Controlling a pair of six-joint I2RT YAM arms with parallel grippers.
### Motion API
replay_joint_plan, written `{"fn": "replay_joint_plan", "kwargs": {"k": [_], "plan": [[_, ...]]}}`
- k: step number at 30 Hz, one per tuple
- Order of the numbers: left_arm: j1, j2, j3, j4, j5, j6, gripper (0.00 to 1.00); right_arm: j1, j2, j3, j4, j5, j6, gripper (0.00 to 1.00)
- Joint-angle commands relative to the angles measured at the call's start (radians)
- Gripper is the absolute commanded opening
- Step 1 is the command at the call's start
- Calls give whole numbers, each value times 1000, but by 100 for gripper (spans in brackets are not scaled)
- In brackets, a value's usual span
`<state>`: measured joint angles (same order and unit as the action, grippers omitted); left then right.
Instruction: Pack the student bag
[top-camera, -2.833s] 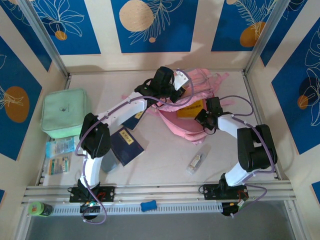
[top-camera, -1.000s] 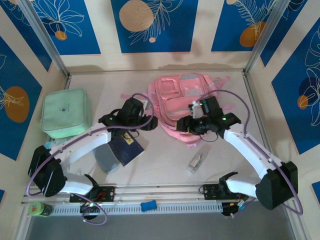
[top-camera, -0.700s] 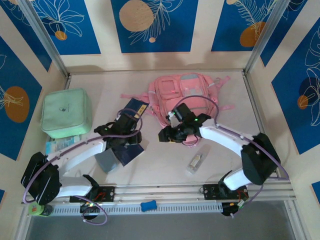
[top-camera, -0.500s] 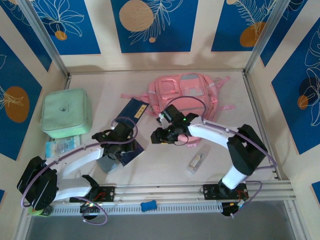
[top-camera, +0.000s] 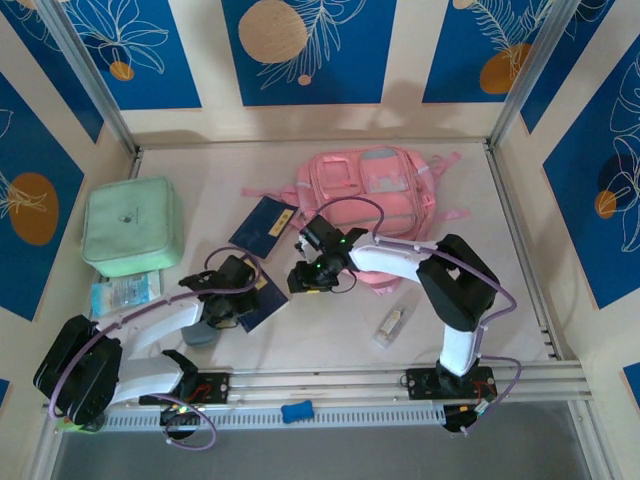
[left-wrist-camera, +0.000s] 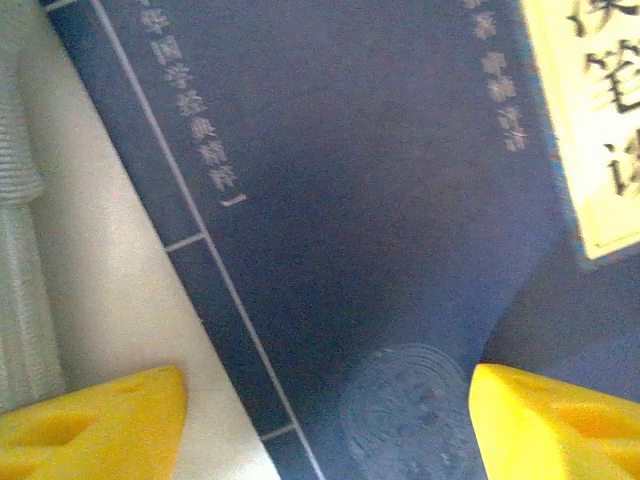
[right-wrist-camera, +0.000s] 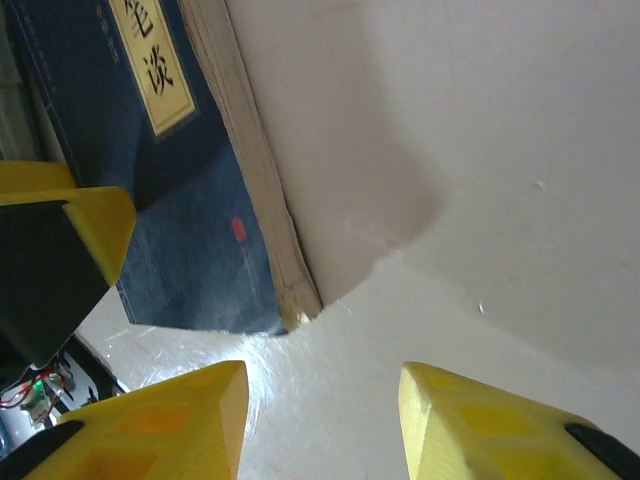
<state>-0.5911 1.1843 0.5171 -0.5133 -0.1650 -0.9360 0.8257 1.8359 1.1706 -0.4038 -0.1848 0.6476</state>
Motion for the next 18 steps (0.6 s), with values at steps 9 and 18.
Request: {"fn": "replay_joint_plan", "kwargs": {"k": [9,18], "plan": [[28,28,-17,135,63,-35,77,21,132,150,1,-50,4,44],[29,28,-55,285,162,-54,64,46,202,208,-13,-71,-13,40]]}}
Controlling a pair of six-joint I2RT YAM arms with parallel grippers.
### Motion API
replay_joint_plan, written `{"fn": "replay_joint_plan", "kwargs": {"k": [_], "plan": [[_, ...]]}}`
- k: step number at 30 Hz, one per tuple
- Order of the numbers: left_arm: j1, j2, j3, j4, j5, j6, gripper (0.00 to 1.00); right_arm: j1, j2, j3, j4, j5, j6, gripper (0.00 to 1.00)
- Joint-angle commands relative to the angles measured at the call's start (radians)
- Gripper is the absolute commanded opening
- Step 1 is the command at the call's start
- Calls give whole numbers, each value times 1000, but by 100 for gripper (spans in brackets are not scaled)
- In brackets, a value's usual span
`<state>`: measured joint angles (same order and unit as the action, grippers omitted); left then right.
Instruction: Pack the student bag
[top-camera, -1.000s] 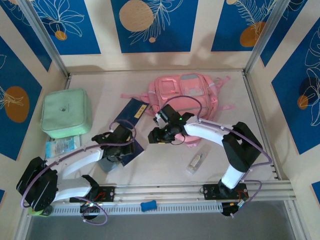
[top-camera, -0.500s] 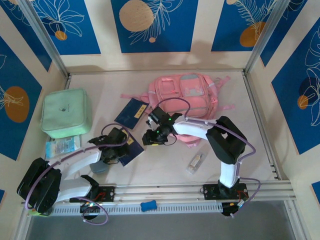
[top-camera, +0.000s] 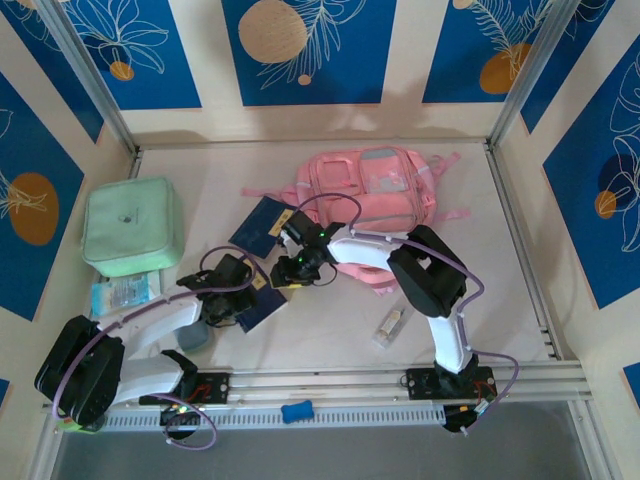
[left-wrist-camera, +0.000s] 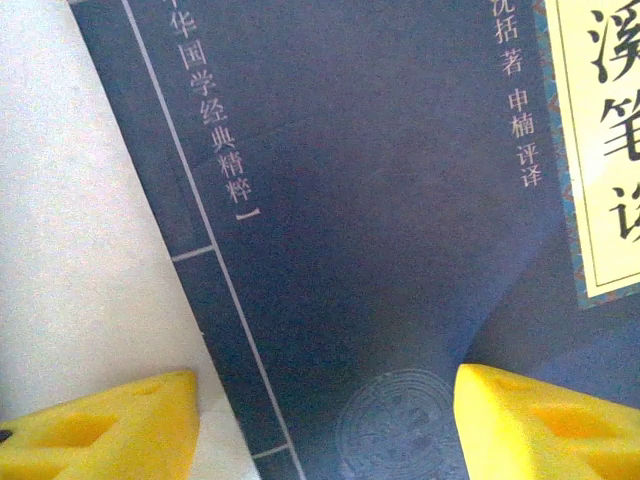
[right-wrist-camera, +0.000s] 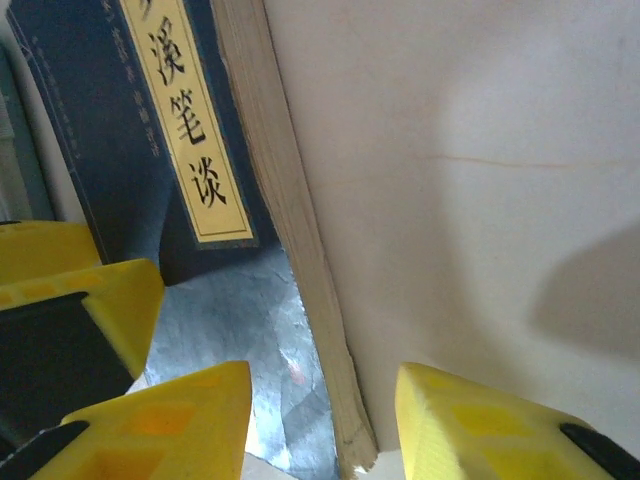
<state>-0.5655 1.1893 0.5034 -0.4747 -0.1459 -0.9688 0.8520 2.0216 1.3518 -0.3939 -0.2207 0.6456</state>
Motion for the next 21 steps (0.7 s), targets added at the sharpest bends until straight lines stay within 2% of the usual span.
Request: {"fn": "replay_joint_plan", "kwargs": {"k": [1,3,12,19,21], "plan": [[1,24,-41,262,161,-22,63,24,15,23,-23,-38,-14,36],[-3,20,-40,295,205,-20,60,29,4,6,-28,-37,-19,30],[-108,24,-7,352,250,-11,58,83,-159,-198,-18,2,20,27],[-179,54,25,372,254,-28,62,123,-313,-352,4,21,86,27],[-180,44,25,317,201,-37,64,104,-347,-364,-11,53,86,28]]}}
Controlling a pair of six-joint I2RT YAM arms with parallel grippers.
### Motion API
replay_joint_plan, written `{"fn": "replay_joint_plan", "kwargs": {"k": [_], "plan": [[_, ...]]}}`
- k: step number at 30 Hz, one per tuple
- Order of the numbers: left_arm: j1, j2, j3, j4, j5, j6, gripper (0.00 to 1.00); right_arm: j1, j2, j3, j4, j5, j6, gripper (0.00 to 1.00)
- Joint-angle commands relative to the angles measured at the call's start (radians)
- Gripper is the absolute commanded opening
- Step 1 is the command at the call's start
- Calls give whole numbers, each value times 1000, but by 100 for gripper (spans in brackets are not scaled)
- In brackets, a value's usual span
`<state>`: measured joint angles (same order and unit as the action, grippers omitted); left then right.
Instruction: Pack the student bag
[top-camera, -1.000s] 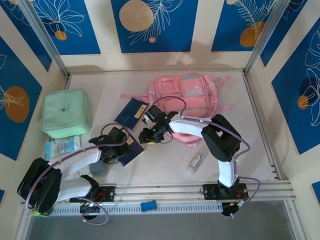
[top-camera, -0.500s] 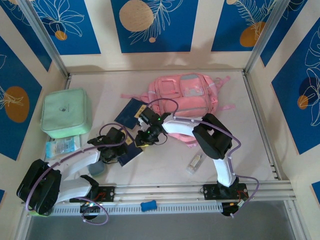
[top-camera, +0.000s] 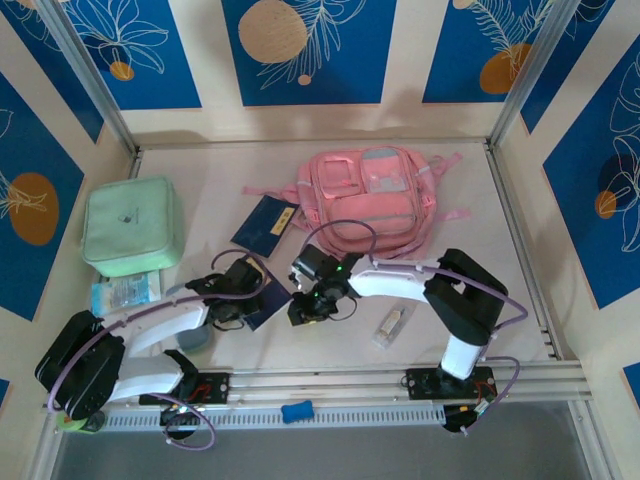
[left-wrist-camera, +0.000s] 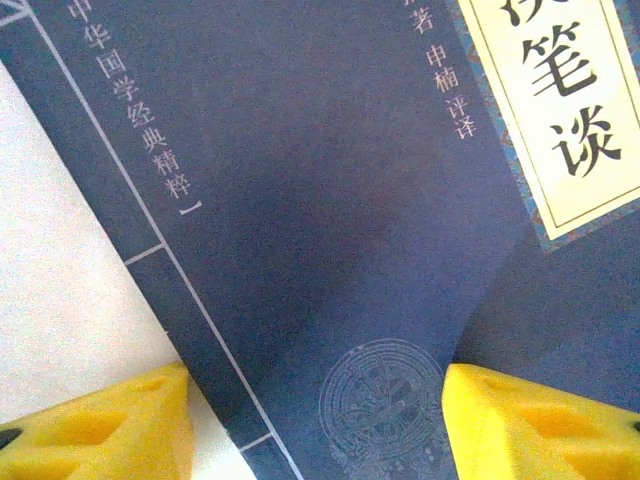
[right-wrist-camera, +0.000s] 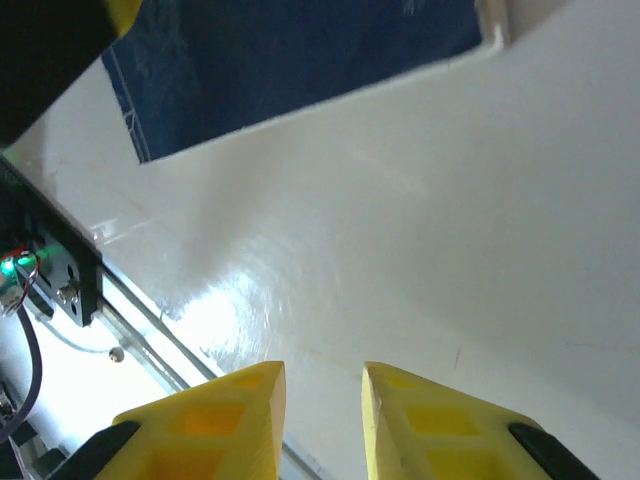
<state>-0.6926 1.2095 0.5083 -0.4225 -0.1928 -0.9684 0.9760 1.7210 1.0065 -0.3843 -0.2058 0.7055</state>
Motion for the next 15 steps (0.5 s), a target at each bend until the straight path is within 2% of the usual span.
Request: {"fn": "replay_joint_plan", "kwargs": {"k": [1,6,11,15], "plan": [[-51,12,15,246,223,-44,64,-31,-54,-15,-31,51,20,30],[-51,-51,-25,196,124,-101,69,-95,11,94,-62,60,-32,36],[-35,-94,-46,185,106,-103,71,-118,167,267,-75,35,-87,43],[-25,-116,-48,138,75,-113,71,-128,243,370,-124,95,-125,48]]}}
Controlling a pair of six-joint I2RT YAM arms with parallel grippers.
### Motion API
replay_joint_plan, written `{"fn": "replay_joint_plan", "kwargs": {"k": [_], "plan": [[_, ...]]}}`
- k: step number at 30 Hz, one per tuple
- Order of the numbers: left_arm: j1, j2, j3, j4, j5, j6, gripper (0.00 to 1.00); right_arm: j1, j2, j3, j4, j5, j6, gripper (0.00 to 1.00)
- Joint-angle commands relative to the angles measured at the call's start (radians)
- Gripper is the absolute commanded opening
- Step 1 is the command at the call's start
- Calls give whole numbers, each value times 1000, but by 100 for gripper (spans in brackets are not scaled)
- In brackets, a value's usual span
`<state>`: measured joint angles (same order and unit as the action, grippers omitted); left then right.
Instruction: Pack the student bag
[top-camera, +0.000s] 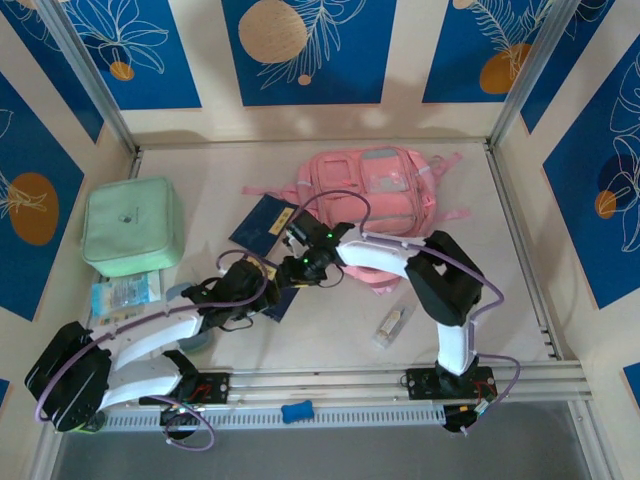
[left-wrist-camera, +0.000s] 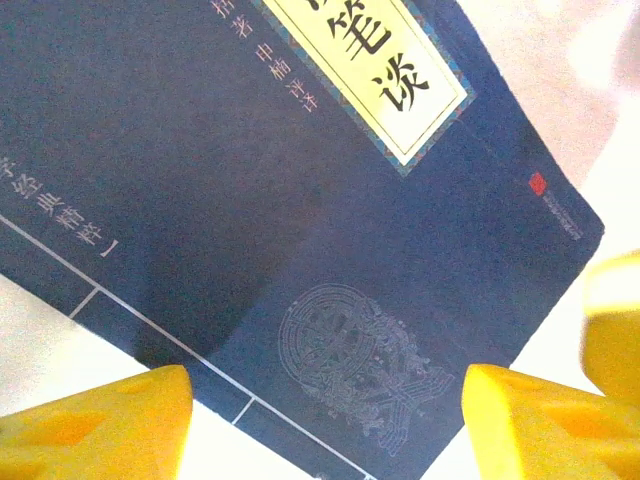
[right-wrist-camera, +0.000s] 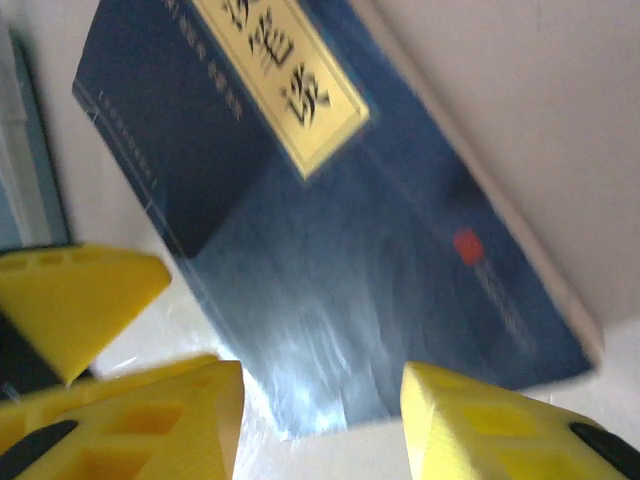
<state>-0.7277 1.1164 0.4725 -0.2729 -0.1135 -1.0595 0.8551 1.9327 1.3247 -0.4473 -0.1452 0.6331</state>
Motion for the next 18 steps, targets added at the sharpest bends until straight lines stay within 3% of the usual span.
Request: {"fn": "replay_joint_plan", "kwargs": {"k": [1,11,18], "plan": [[10,-29,-20,-9,-10,-26,72,-15,43,69,-67,42,-58,50],[45,-79,-68,-26,-67,-91,73,-56,137,181,-110,85,-150,57],[87,-96,-108,19,-68,-131,70,-74,216,254,-131,-3,-186,52]]}}
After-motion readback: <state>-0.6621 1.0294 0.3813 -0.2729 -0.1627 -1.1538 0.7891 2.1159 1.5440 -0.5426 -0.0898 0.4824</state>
